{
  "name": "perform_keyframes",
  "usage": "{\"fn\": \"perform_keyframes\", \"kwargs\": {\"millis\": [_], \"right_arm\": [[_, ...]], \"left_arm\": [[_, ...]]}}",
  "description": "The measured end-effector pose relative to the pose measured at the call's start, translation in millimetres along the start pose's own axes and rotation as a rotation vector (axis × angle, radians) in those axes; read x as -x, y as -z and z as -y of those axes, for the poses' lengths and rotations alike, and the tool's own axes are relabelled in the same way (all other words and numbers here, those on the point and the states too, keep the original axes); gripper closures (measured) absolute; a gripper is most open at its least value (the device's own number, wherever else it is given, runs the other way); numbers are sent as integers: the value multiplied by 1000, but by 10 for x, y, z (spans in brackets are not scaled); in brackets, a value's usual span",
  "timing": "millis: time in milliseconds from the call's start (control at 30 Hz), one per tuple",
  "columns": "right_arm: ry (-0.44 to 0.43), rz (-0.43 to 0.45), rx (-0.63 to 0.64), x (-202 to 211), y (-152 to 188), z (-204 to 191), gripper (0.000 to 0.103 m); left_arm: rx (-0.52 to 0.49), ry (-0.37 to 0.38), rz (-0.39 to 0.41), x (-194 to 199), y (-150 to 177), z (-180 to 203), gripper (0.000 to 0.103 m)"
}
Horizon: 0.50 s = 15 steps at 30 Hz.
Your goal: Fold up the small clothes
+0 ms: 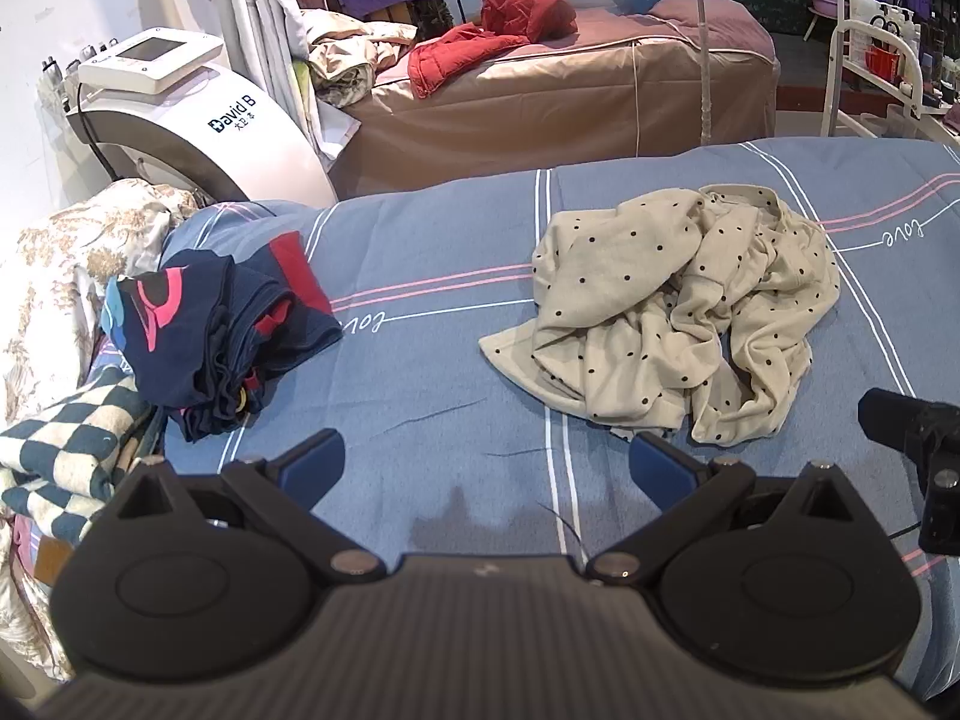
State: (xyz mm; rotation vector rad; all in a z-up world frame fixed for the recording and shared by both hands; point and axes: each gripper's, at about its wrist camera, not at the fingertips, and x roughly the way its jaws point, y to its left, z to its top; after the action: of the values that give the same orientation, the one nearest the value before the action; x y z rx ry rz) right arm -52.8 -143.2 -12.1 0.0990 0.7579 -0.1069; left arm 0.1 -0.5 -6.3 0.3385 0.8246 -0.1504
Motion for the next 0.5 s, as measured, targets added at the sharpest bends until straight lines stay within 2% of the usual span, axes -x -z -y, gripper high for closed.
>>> {"fn": "perform_keyframes", "kwargs": {"millis": [500], "right_arm": [[-3,-4,-2,-18,26,-3,0]], "left_arm": [[1,0,1,-2,40,-6,0]]}}
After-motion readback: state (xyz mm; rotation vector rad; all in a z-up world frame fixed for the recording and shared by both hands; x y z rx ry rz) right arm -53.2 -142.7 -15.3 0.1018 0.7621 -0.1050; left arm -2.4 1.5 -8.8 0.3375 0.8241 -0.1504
